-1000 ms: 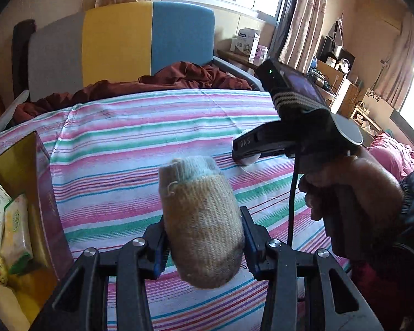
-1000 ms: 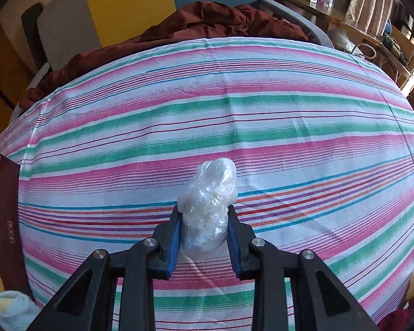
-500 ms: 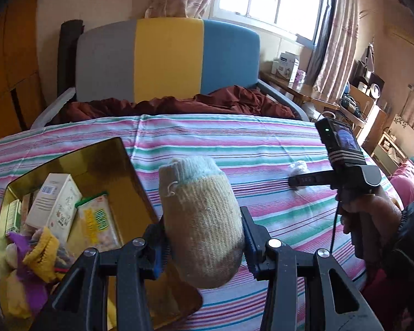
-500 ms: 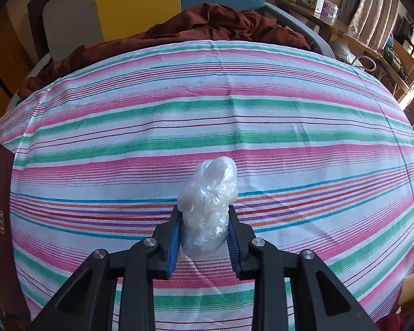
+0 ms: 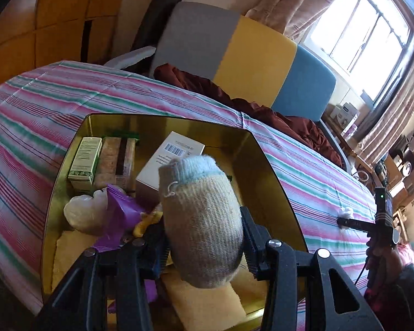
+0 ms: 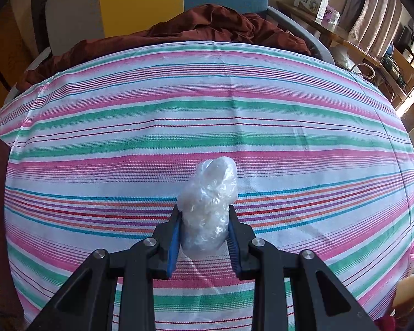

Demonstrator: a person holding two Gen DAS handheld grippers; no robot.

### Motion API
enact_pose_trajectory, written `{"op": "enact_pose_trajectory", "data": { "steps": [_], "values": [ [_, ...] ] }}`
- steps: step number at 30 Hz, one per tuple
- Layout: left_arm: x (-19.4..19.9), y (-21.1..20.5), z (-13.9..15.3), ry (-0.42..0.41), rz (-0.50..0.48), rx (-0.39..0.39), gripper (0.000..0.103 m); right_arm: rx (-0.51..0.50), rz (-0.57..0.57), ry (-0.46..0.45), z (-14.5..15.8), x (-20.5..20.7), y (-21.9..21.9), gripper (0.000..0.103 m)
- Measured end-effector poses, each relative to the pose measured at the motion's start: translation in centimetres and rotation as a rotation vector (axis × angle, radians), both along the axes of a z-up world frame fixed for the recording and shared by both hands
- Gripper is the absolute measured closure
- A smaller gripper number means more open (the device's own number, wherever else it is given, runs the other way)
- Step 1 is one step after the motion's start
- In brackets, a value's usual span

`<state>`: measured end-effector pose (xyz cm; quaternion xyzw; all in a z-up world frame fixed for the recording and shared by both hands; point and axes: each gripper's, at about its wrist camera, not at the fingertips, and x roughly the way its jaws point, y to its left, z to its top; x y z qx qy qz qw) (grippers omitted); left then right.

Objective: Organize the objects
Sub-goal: 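Carry the beige sock with the left tool into the gold box and release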

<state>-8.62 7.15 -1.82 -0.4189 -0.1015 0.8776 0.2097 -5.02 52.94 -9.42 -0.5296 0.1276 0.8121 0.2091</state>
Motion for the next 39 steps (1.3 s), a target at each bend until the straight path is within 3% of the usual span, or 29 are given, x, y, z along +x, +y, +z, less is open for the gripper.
{"op": "enact_pose_trajectory", "data": {
  "steps": [5,14,18,20,21,35,39],
  "values": [
    [-1.0,1.6,0.0,-0.023,-0.036,0.025,0.057,0.001,0.002,-0.004,0.3,0.4,-0.3,0.074],
    [-3.4,5.8,-1.7,-0.017,-0.068,-0.158,0.056,0.016,0.014,-0.012,0.1,0.0,-0.1,0.074],
    [-4.5,6.1,-2.8,-0.031,-0.069,-0.196,0.056,0.02,0.017,-0.013,0.1,-0.1,-0.2,0.074],
    [-5.0,6.1,-3.1,-0.05,-0.062,-0.207,0.045,0.022,0.018,-0.014,0.2,-0.1,-0.2,0.074],
    [-5.0,5.9,-3.0,-0.051,-0.054,-0.207,0.044,0.023,0.019,-0.014,0.1,-0.1,-0.2,0.074],
    [-0.6,3.2,0.3,0.108,0.028,-0.233,0.037,0.05,0.034,-0.022,0.2,0.0,-1.2,0.074],
    [0.6,2.1,1.4,0.15,0.037,-0.242,0.036,0.001,0.067,-0.009,0.6,-0.2,-2.4,0.074]
  ]
}}
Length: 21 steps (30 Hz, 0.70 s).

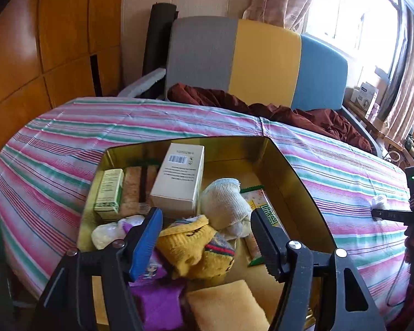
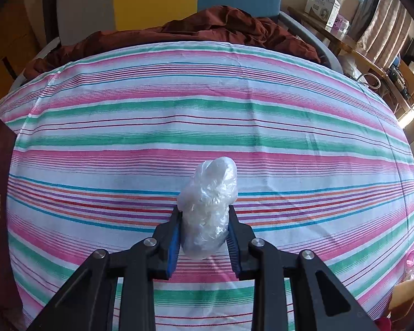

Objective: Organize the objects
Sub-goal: 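Carry the beige sock with the left tool into the gold box and release, then lower the white bag bundle into the gold box and open the right tool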

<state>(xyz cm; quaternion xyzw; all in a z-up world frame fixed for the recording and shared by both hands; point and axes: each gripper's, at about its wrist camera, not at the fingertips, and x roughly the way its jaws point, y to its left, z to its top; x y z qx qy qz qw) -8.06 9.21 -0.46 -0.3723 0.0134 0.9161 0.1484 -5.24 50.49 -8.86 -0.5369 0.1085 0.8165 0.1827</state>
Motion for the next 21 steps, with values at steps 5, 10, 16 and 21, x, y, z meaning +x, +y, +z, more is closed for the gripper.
{"op": "enact_pose_trajectory", "data": {
  "steps": [5,10,16,21],
  "values": [
    [1.4,-1.6,0.8,0.048,0.017,-0.025,0.028,-0.07,0.119,0.07,2.0,-0.8,-5.0,0.075],
    [2.0,-3.9,1.0,0.051,0.069,-0.025,0.016,-0.107,0.351,0.185,6.0,-1.1,-13.9,0.074],
    [2.5,-7.2,1.5,0.064,0.171,0.013,0.0,-0.123,0.595,0.217,8.2,-0.9,-23.4,0.073],
    [3.0,-8.7,1.8,0.072,0.236,0.035,0.0,-0.108,0.691,0.166,6.7,-0.7,-27.9,0.066]
  ]
}}
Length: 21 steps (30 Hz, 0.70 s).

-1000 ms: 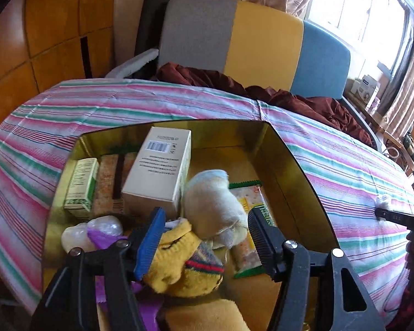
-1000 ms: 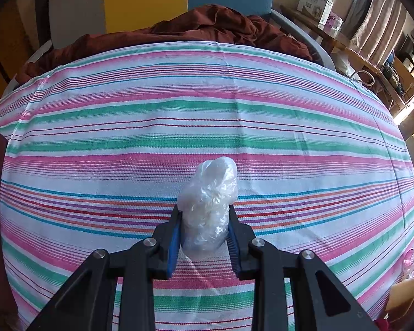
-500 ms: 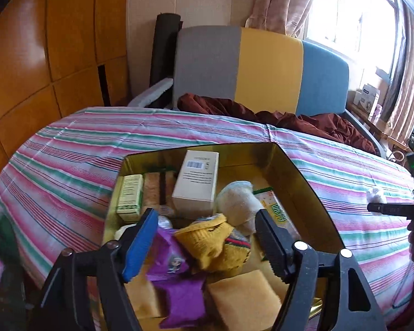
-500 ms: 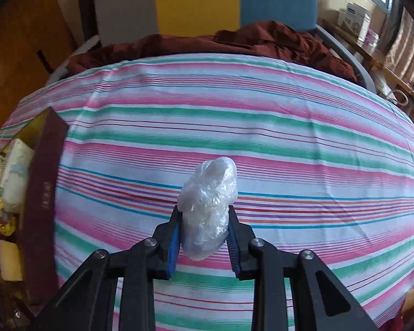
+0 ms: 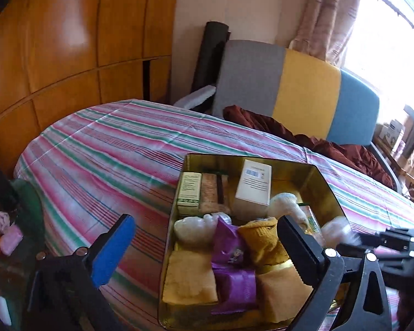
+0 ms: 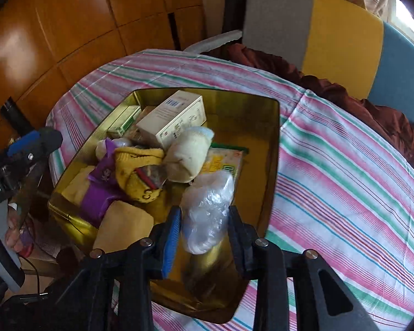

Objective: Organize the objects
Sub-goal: 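Lower the white bag bundle into the gold box and open the right tool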

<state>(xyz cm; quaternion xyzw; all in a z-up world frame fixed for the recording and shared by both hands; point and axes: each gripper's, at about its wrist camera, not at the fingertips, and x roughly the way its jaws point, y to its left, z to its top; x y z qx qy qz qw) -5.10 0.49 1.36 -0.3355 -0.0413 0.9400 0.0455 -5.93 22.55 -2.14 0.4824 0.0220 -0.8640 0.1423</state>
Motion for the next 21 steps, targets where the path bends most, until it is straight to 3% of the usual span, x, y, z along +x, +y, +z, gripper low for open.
{"op": "enact_pose_trajectory", "data": {
  "steps": [2,5,11,21],
  "values": [
    [-0.1,-0.3,-0.1,-0.019,0.039,0.001,0.0,0.025,0.018,-0.015,-0.8,0.1,-1.0,0.057],
    [-0.1,-0.6,-0.2,-0.045,0.069,-0.006,0.0,0.033,0.021,-0.021,-1.4,0.4,-1.7,0.054],
    [0.7,-0.9,-0.3,-0.014,0.087,-0.012,0.0,0.038,-0.073,0.078,-0.4,1.5,-1.7,0.045],
    [2.1,-0.4,0.2,0.044,0.085,-0.019,0.005,0.027,-0.151,0.155,1.0,2.6,-2.0,0.043]
  ]
}}
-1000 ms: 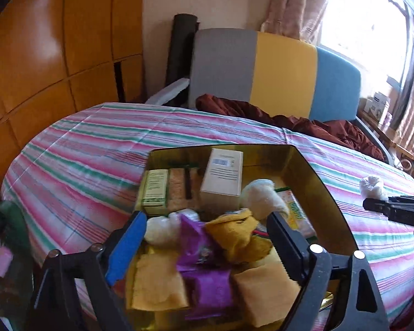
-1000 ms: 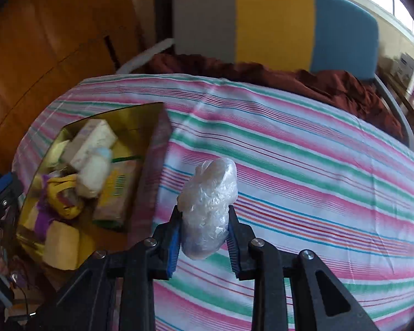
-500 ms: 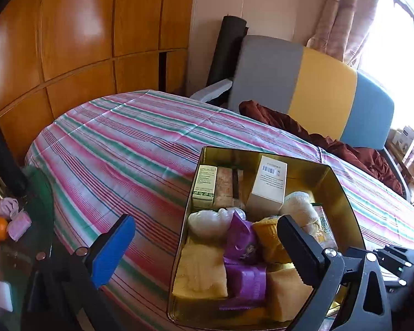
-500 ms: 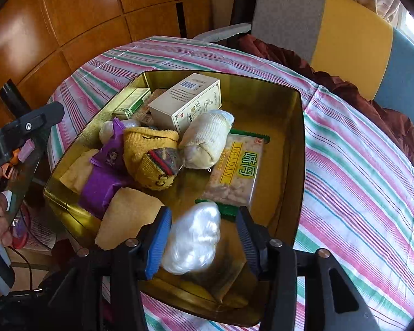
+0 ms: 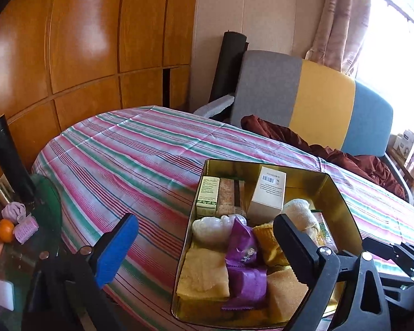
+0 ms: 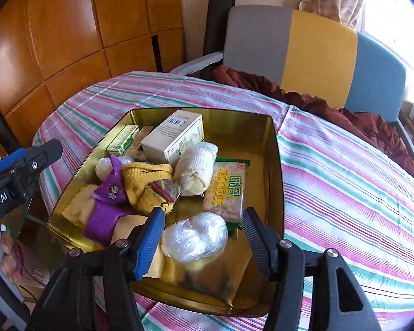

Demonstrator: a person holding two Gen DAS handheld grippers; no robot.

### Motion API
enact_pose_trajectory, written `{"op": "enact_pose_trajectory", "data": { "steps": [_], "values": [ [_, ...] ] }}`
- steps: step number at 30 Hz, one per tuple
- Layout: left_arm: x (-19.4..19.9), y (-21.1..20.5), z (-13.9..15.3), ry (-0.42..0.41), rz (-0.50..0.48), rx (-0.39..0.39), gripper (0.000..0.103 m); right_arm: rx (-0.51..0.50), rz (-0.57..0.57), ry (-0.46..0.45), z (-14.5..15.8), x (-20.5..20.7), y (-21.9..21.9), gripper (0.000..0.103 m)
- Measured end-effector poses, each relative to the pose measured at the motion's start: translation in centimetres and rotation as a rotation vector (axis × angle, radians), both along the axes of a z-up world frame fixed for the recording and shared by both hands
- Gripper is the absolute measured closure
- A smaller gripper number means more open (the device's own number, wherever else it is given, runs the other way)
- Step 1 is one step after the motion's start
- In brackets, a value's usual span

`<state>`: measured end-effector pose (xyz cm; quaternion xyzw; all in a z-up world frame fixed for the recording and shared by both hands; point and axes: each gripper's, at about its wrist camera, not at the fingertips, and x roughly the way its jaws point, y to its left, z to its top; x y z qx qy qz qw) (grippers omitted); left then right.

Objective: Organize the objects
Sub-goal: 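Lower the white bag bundle into the gold box and open the right tool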

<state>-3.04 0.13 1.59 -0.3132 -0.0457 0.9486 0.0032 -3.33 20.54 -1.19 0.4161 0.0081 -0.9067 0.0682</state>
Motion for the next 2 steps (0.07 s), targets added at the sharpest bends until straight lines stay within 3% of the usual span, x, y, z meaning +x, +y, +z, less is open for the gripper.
{"op": "enact_pose_trajectory", "data": {
  "steps": [2],
  "values": [
    [0.13,0.25,-0.02,-0.006,-0.006,-0.012,0.003,-0.003,-0.02,0.018,0.34,0.12,0.04,0.043]
  ]
}}
